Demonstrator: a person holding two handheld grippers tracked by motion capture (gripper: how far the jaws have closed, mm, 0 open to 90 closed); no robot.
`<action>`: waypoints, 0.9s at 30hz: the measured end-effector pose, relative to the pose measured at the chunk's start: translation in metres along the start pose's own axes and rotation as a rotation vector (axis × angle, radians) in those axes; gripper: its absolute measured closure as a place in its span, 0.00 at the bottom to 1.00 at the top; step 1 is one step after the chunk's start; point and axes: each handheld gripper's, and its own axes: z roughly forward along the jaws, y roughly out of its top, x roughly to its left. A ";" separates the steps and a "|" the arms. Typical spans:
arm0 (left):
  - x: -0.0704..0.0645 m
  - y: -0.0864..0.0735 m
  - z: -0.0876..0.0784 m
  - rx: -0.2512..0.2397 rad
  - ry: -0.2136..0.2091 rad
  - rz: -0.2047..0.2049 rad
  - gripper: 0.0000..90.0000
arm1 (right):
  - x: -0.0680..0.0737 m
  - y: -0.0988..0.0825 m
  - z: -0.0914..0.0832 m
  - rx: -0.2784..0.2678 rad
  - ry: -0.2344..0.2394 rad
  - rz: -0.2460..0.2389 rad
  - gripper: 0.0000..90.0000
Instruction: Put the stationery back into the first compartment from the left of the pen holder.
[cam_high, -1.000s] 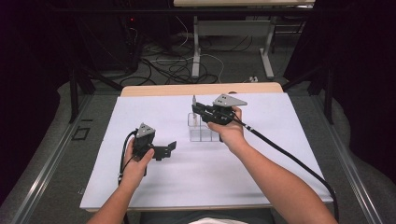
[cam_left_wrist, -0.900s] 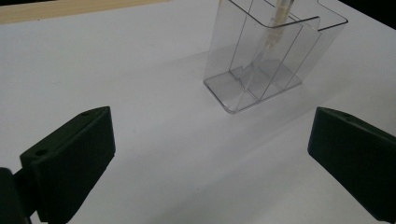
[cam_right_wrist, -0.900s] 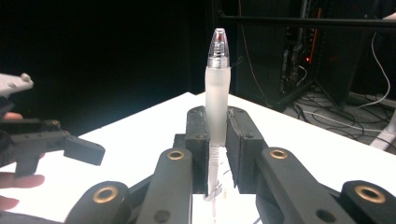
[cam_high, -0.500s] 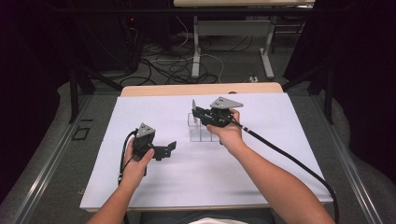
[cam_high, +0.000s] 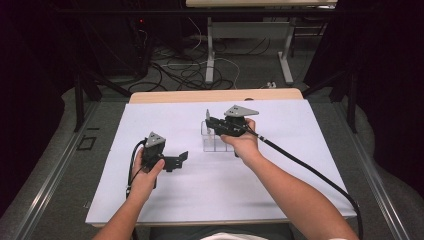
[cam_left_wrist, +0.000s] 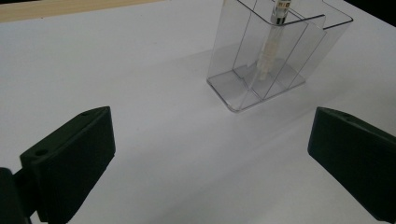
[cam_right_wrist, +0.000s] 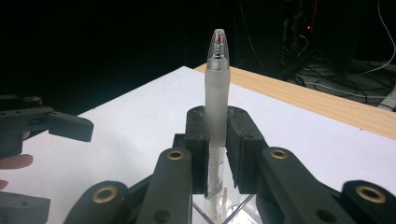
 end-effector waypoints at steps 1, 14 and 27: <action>0.000 0.000 0.000 -0.002 0.001 0.001 0.01 | 0.000 0.000 0.000 -0.003 0.002 -0.002 0.88; -0.001 0.001 0.000 -0.004 -0.002 0.007 0.01 | 0.004 0.006 -0.009 0.023 0.054 -0.026 0.63; 0.002 0.002 -0.001 -0.001 0.000 0.003 0.01 | 0.006 0.022 -0.041 0.049 0.063 -0.073 0.51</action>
